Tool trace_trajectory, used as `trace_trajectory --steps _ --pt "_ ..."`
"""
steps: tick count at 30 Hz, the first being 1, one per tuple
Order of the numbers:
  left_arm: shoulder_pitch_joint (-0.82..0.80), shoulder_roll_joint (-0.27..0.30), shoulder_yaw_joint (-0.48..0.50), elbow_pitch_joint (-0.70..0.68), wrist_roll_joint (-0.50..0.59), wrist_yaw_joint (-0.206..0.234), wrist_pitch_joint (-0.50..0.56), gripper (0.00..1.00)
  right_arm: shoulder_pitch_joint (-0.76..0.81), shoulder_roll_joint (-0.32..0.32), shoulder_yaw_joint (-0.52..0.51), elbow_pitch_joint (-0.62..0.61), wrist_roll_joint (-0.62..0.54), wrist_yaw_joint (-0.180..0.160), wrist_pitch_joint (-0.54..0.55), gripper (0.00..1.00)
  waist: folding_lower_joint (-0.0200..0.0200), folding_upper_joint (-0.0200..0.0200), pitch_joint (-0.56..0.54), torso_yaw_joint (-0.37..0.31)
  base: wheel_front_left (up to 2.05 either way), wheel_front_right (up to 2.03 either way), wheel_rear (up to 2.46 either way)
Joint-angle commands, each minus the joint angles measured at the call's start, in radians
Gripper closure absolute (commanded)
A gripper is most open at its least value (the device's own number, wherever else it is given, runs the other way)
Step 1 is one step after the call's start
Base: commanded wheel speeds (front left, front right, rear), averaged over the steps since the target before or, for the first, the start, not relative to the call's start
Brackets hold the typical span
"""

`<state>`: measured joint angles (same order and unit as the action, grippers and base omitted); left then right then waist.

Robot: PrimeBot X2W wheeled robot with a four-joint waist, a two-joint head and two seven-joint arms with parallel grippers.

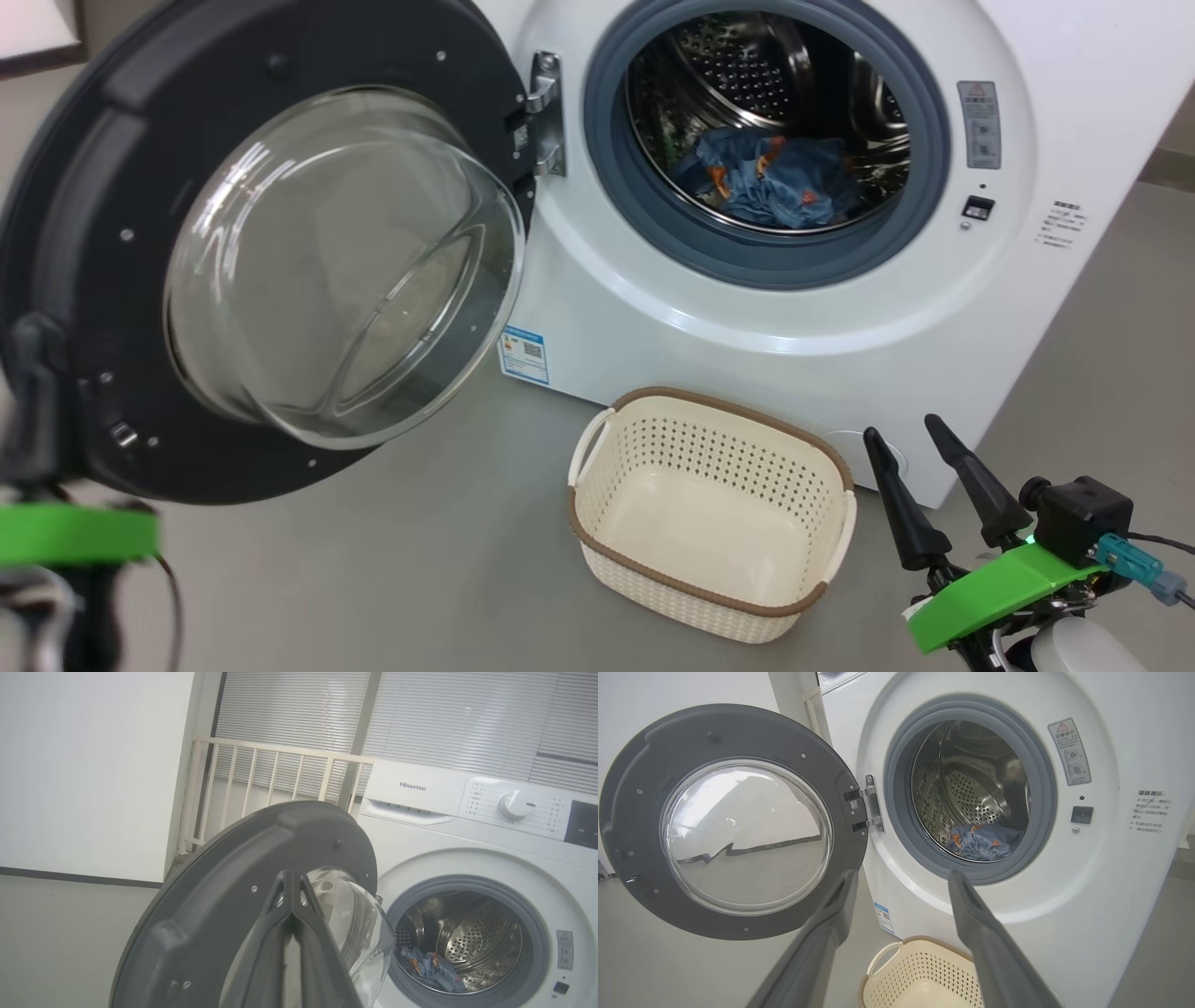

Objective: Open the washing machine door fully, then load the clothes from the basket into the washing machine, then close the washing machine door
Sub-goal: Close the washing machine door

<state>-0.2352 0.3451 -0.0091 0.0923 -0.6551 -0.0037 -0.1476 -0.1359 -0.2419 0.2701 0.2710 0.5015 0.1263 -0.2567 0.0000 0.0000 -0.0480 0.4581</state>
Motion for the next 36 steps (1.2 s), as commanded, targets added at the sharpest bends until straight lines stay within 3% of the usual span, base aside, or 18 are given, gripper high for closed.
trace_trajectory --steps 1,7,12,16,25,36 --pt "-0.069 0.040 0.061 -0.037 -0.041 -0.009 0.014 1.00 -0.015 -0.021 0.018 -0.022 0.011 0.004 -0.005 0.00 0.0000 0.0000 0.003 -0.012 0.00 0.00 0.00" --pt "-0.163 0.070 0.227 0.018 -0.284 -0.043 0.090 1.00 -0.025 -0.047 0.028 -0.022 0.011 0.004 -0.005 0.00 0.0000 0.0000 0.021 -0.067 0.00 0.00 0.00" --pt "-0.238 0.089 0.389 0.168 -0.523 -0.046 0.172 1.00 -0.032 -0.073 0.032 -0.023 0.012 0.004 -0.005 0.00 0.0000 0.0000 0.039 -0.123 0.00 0.00 0.00" --pt "-0.282 0.136 0.492 0.319 -0.644 -0.048 0.223 1.00 -0.043 -0.098 0.037 -0.027 0.013 0.004 -0.005 0.00 0.0000 0.0000 0.061 -0.168 0.00 0.00 0.00" --pt "-0.360 0.231 0.633 0.593 -0.774 -0.048 0.256 1.00 -0.070 -0.163 0.042 -0.047 0.020 0.004 0.000 0.00 0.0000 0.0000 0.131 -0.249 0.00 0.00 0.00" --pt "-0.395 0.290 0.669 0.756 -0.782 -0.069 0.227 1.00 -0.088 -0.205 0.044 -0.066 0.030 0.004 0.001 0.00 0.0000 0.0000 0.174 -0.301 0.00 0.00 0.00"
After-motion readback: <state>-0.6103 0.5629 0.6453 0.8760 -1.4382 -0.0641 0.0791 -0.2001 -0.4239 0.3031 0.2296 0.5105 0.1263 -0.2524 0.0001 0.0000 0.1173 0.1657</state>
